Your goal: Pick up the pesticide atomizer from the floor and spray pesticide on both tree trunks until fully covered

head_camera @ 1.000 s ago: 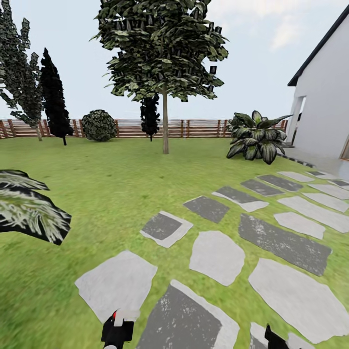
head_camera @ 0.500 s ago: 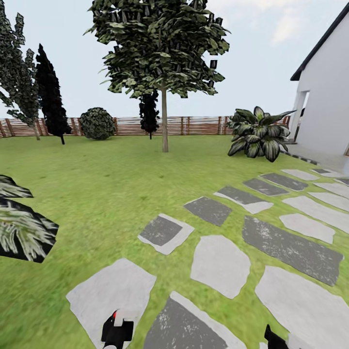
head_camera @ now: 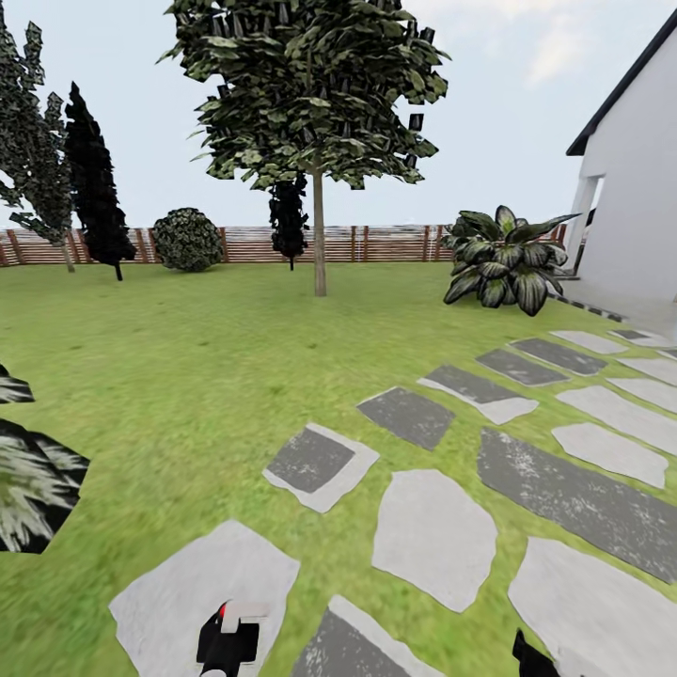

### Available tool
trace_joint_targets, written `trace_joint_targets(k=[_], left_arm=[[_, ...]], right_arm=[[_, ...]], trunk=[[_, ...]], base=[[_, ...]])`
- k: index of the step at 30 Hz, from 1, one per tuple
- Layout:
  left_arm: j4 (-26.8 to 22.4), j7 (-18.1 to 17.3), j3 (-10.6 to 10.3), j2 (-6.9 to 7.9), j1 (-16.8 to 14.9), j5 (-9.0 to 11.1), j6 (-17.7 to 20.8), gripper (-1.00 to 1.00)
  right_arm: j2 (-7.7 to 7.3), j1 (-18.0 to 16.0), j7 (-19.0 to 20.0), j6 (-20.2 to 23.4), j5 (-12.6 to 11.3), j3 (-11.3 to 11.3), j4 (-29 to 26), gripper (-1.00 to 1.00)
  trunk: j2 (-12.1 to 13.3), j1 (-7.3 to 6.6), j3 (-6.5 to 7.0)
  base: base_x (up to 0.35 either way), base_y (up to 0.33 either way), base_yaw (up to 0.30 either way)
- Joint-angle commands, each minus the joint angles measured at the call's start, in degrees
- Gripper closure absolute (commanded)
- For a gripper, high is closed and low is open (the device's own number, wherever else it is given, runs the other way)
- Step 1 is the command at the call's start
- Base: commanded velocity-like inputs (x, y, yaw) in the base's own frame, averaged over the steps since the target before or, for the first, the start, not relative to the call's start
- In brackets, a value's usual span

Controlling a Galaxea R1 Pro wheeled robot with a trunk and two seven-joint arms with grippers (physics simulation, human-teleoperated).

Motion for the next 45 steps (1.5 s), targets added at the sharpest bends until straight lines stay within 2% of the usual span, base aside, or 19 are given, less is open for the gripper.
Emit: trace_joint_targets(k=[1,29,45], left_arm=[[0.0,0.4,-0.4,0.04,-0.1,0.3,-0.2,1.0],[0.0,0.4,-0.5,0.04,-0.1,0.3,-0.2,1.0],[0.0,0.4,-0.5,0.04,-0.1,0.2,-0.3,1.0]], right_arm=[[-0.01,0.0,0.1,-0.3,-0.6,0.1,0.0,-1.0],[-0.01,0.0,0.4,-0.3,-0.5,0.3,0.0,-1.0],[-0.01,0.0,0.5,-0.3,-0.5,0.3,0.0,-1.0]], trunk=[[-0.1,0.06,-0.11],[-0.1,0.06,-0.11],[-0.1,0.06,-0.11]], base=[[0.34,0.0,0.0],[0.34,0.0,0.039],[0.34,0.0,-0.074]])
